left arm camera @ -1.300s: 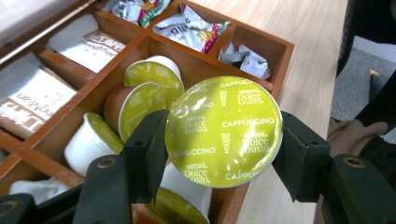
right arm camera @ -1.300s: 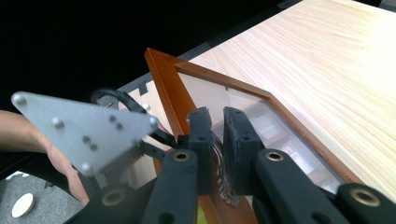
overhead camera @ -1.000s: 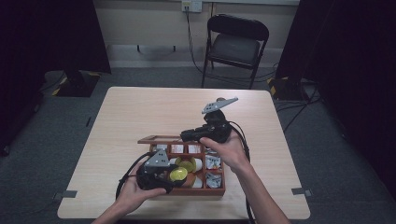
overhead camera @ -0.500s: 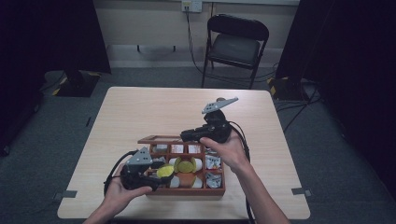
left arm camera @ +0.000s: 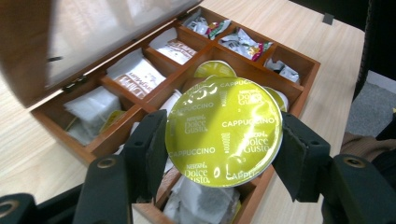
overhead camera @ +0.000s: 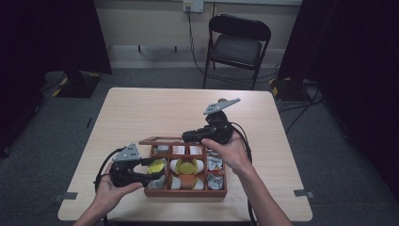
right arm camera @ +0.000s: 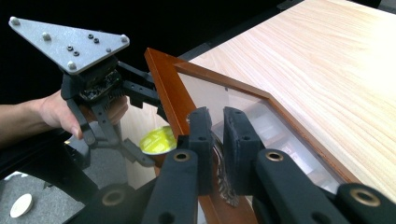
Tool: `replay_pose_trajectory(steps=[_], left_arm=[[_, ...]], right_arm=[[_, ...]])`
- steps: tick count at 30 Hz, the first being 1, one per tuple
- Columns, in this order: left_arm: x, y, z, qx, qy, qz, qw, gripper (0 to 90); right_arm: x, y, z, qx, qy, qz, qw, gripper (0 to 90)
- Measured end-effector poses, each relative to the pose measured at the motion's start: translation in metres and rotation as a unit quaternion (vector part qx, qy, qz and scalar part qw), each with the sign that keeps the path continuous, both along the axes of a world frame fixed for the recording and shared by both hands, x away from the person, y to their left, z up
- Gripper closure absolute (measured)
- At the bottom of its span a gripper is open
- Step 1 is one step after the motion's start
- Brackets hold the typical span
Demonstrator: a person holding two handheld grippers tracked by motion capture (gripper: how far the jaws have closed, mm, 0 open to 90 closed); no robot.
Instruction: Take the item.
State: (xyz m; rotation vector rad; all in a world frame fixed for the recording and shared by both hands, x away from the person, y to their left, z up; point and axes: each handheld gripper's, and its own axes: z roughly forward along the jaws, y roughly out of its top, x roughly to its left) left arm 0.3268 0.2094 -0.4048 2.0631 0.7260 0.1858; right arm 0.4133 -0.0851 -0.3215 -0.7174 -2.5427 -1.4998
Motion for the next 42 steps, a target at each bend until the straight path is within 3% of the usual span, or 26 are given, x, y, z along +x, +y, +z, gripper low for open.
replay_pose_trajectory(steps=[13, 20, 27, 32, 42], left_arm=[[0.013, 0.024, -0.006, 0.0, 0.018, 0.02, 0.9996, 40.2], [0.016, 0.034, -0.004, 0.0, 0.012, 0.035, 0.9993, 40.2], [0.023, 0.049, -0.01, 0.003, 0.017, 0.065, 0.9977, 40.2], [0.027, 0.056, -0.006, -0.003, 0.012, 0.08, 0.9967, 40.2], [0.037, 0.07, 0.0, 0.005, 0.007, 0.105, 0.9944, 40.2]], right_arm=[[0.0, 0.0, 0.0, -0.001, 0.0, -0.001, 1.0, 82.2], [0.0, 0.0, 0.0, -0.001, -0.001, 0.0, 1.0, 82.2], [-0.001, 0.0, 0.0, -0.001, -0.001, -0.001, 1.0, 82.2], [-0.001, 0.0, 0.0, -0.001, 0.0, -0.001, 1.0, 82.2], [-0.001, 0.0, 0.0, 0.0, 0.0, -0.001, 1.0, 82.2]])
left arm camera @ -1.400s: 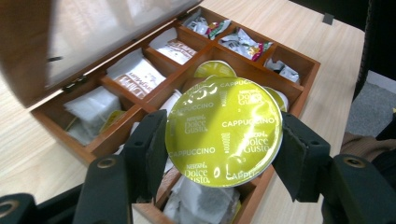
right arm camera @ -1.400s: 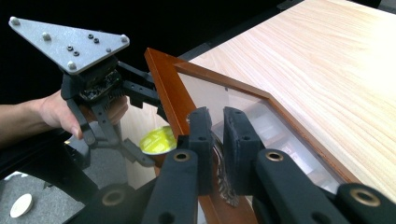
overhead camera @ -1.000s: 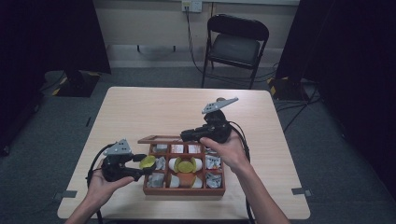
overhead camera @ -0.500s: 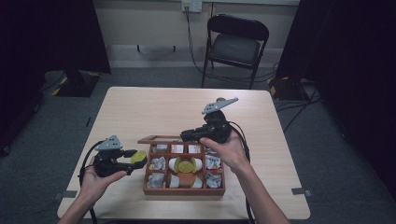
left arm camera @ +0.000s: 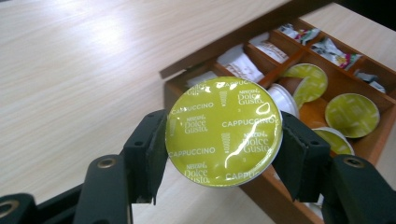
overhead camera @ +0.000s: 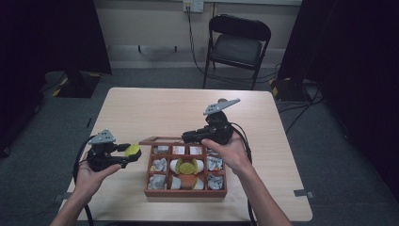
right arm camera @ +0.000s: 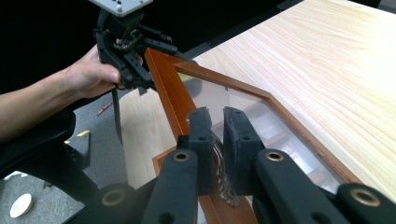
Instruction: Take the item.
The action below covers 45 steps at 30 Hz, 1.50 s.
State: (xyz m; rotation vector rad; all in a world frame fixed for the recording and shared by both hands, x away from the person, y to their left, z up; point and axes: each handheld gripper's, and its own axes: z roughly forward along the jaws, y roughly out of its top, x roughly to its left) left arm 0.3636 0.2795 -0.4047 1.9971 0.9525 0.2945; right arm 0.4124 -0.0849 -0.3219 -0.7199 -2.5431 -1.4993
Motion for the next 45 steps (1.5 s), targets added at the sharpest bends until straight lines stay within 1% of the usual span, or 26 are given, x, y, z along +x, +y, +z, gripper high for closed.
replay_pose_trajectory(steps=[1, 3, 6, 9, 12, 13, 15, 16, 19, 20, 21, 22, 23, 26, 28, 33, 34, 36, 38, 40, 42, 44, 45], left_arm=[[0.001, 0.001, 0.0, 0.001, 0.0, 0.001, 1.0, 40.2], [0.004, 0.004, -0.002, 0.004, 0.007, 0.013, 0.9999, 40.3], [0.01, 0.008, -0.005, 0.003, 0.012, 0.024, 0.9996, 40.2], [0.018, 0.011, -0.009, 0.003, 0.018, 0.034, 0.9993, 40.3], [0.027, 0.013, -0.014, 0.004, 0.02, 0.042, 0.9989, 40.3], [0.031, 0.014, -0.017, 0.011, 0.021, 0.044, 0.9988, 40.3], [0.036, 0.015, -0.021, 0.013, 0.026, 0.045, 0.9986, 40.2], [0.038, 0.015, -0.023, 0.018, 0.027, 0.045, 0.9985, 40.2], [0.044, 0.018, -0.03, 0.021, 0.034, 0.052, 0.9978, 40.2], [0.044, 0.018, -0.032, 0.022, 0.031, 0.058, 0.9976, 40.3], [0.045, 0.019, -0.034, 0.023, 0.034, 0.058, 0.9975, 40.3], [0.046, 0.02, -0.037, 0.017, 0.034, 0.066, 0.9971, 40.3], [0.046, 0.02, -0.04, 0.018, 0.034, 0.07, 0.9968, 40.3], [0.046, 0.023, -0.046, 0.029, 0.04, 0.066, 0.9966, 40.3], [0.045, 0.024, -0.049, 0.029, 0.043, 0.07, 0.9963, 40.3], [0.046, 0.027, -0.06, 0.044, 0.049, 0.076, 0.995, 40.2], [0.046, 0.027, -0.061, 0.044, 0.049, 0.077, 0.9949, 40.2], [0.047, 0.026, -0.062, 0.056, 0.047, 0.075, 0.9945, 40.2], [0.047, 0.026, -0.064, 0.05, 0.05, 0.074, 0.9947, 40.2], [0.048, 0.026, -0.066, 0.059, 0.05, 0.073, 0.9944, 40.2], [0.048, 0.026, -0.069, 0.057, 0.053, 0.075, 0.9942, 40.2], [0.049, 0.024, -0.074, 0.072, 0.058, 0.069, 0.9933, 40.1], [0.049, 0.023, -0.076, 0.068, 0.062, 0.068, 0.9934, 40.1]], right_arm=[[0.0, 0.0, 0.0, 0.0, 0.0, 0.0, 1.0, 82.2], [0.0, 0.0, 0.0, 0.0, 0.0, 0.0, 1.0, 82.2], [0.0, 0.0, 0.0, 0.0, -0.002, 0.0, 1.0, 82.2], [0.0, 0.0, 0.0, -0.001, -0.002, 0.0, 1.0, 82.2], [0.001, 0.0, 0.0, -0.001, -0.002, 0.0, 1.0, 82.2], [0.001, 0.0, 0.0, 0.0, -0.002, 0.0, 1.0, 82.2], [0.001, 0.0, 0.0, 0.0, -0.002, 0.001, 1.0, 82.2], [0.001, 0.0, 0.0, -0.001, -0.002, 0.0, 1.0, 82.2], [0.001, 0.0, 0.0, 0.0, -0.002, 0.001, 1.0, 82.2], [0.001, 0.0, 0.0, 0.0, -0.002, 0.0, 1.0, 82.2], [0.001, 0.0, 0.0, 0.0, -0.002, 0.0, 1.0, 82.2], [0.001, 0.0, 0.0, 0.0, -0.001, 0.0, 1.0, 82.2], [0.001, 0.0, 0.0, 0.0, -0.001, 0.0, 1.0, 82.2], [0.001, 0.0, 0.0, 0.0, 0.0, 0.0, 1.0, 82.2], [0.001, 0.0, 0.0, 0.0, 0.0, 0.0, 1.0, 82.2], [0.0, 0.0, 0.0, -0.001, -0.001, 0.0, 1.0, 82.2], [0.0, 0.0, 0.0, -0.001, -0.001, 0.0, 1.0, 82.2], [0.0, 0.0, 0.0, 0.0, 0.0, 0.0, 1.0, 82.2], [0.0, 0.0, 0.0, -0.001, -0.001, 0.0, 1.0, 82.2], [0.0, 0.0, 0.0, -0.001, -0.001, 0.0, 1.0, 82.2], [0.0, 0.0, 0.0, -0.001, 0.0, 0.0, 1.0, 82.2], [0.0, 0.0, 0.0, -0.001, 0.0, 0.0, 1.0, 82.2], [0.0, 0.0, 0.0, -0.001, -0.001, 0.0, 1.0, 82.2]])
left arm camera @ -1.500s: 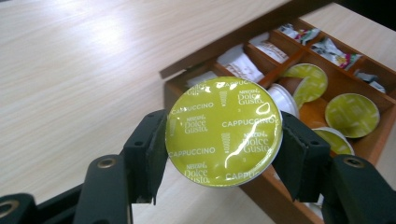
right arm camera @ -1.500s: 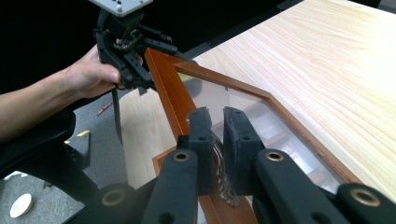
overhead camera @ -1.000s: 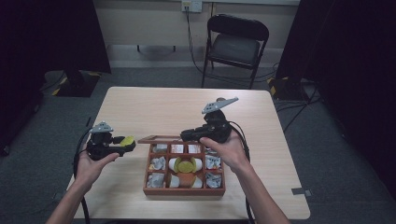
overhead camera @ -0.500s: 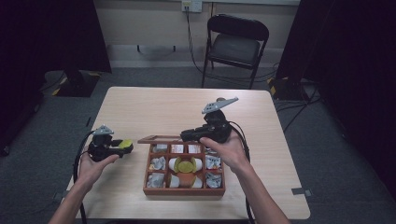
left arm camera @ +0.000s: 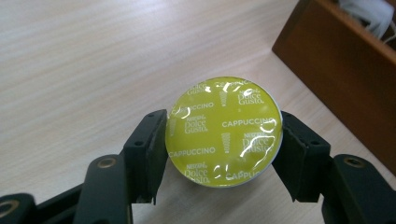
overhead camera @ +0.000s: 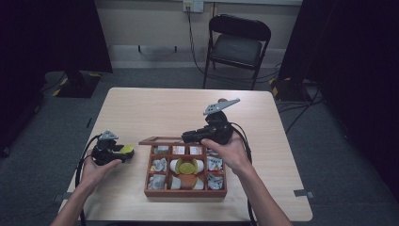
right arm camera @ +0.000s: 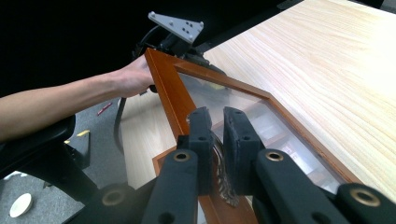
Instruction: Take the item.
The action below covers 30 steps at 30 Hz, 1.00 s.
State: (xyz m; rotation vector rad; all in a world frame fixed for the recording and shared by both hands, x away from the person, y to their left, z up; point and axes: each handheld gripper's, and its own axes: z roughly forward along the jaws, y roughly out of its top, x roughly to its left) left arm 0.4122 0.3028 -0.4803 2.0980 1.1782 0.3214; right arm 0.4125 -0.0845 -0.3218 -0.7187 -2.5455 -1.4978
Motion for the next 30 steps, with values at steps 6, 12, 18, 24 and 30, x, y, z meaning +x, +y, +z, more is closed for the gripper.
replay_pose_trajectory(steps=[6, 12, 18, 24, 30], left_arm=[[0.001, -0.003, -0.003, -0.009, 0.002, 0.003, 1.0, 39.9], [0.002, -0.003, -0.004, -0.004, 0.018, 0.003, 0.9998, 32.6], [0.001, -0.003, 0.0, -0.014, 0.015, 0.004, 0.9998, 20.8], [-0.008, 0.002, 0.011, -0.025, 0.0, 0.011, 0.9996, 16.6], [-0.023, 0.01, 0.02, -0.022, 0.013, -0.002, 0.9997, 16.4]], right_arm=[[0.0, 0.0, 0.0, 0.0, 0.0, 0.0, 1.0, 82.2], [0.0, 0.0, 0.0, 0.0, 0.0, 0.0, 1.0, 82.2], [0.0, 0.0, 0.0, -0.001, 0.0, 0.001, 1.0, 82.2], [0.0, 0.0, 0.0, -0.001, 0.001, 0.001, 1.0, 82.2], [0.001, 0.0, 0.0, 0.0, 0.0, 0.001, 1.0, 82.3]])
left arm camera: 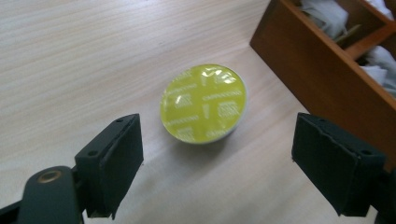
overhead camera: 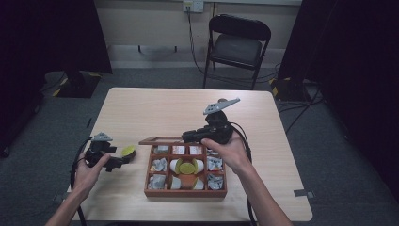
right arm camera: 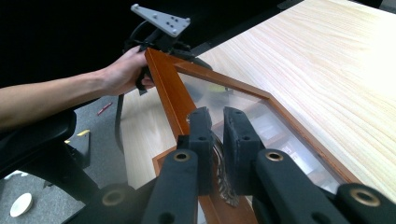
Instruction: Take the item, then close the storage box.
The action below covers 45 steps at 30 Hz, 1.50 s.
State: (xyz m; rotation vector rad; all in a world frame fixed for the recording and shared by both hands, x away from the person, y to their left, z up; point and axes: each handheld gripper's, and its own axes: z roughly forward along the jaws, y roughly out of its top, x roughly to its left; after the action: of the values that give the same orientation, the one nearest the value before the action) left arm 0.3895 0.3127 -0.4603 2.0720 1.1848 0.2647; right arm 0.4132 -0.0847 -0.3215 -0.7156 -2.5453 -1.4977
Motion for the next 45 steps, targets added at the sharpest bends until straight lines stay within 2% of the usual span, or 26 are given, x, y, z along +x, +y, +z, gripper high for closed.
replay_pose_trajectory(steps=[1, 3, 4, 7, 10, 13, 14, 17, 18, 28, 45], left_arm=[[-0.003, 0.0, 0.0, -0.003, 0.001, -0.004, 1.0, 16.3], [-0.009, -0.004, -0.005, 0.011, 0.013, 0.006, 0.9998, 16.1], [-0.012, -0.006, -0.008, 0.014, 0.013, 0.004, 0.9998, 16.1], [-0.021, -0.011, -0.019, 0.046, 0.01, -0.004, 0.9989, 15.9], [-0.026, -0.011, -0.029, 0.054, 0.01, -0.007, 0.9985, 15.9], [-0.029, -0.011, -0.035, 0.065, -0.013, 0.0, 0.9978, 15.0], [-0.03, -0.011, -0.037, 0.073, -0.028, -0.002, 0.997, 14.9], [-0.032, -0.009, -0.044, 0.055, -0.05, -0.001, 0.9972, 9.1], [-0.033, -0.008, -0.047, 0.048, -0.063, 0.0, 0.9968, 7.3], [-0.032, -0.008, -0.047, 0.047, -0.058, -0.008, 0.9972, 2.5], [-0.031, -0.009, -0.047, 0.05, -0.057, -0.013, 0.997, 0.7]], right_arm=[[0.0, 0.0, 0.0, 0.0, 0.001, 0.0, 1.0, 82.2], [-0.001, 0.0, -0.001, 0.0, 0.001, 0.0, 1.0, 82.2], [-0.001, 0.0, -0.001, 0.0, 0.001, 0.0, 1.0, 82.2], [-0.002, 0.0, -0.001, 0.0, 0.0, 0.0, 1.0, 82.2], [-0.002, 0.0, -0.002, -0.001, 0.0, 0.0, 1.0, 82.2], [-0.004, 0.0, -0.002, -0.002, -0.001, -0.001, 1.0, 82.2], [-0.005, 0.0, -0.002, -0.003, -0.002, -0.002, 1.0, 82.2], [-0.006, 0.001, -0.002, -0.007, -0.004, -0.002, 1.0, 82.1], [-0.007, 0.001, -0.002, -0.007, -0.004, -0.003, 1.0, 82.1], [-0.014, 0.003, -0.004, -0.025, -0.004, 0.001, 0.9997, 82.0], [-0.029, 0.004, -0.019, -0.046, -0.013, 0.032, 0.9983, 82.0]])
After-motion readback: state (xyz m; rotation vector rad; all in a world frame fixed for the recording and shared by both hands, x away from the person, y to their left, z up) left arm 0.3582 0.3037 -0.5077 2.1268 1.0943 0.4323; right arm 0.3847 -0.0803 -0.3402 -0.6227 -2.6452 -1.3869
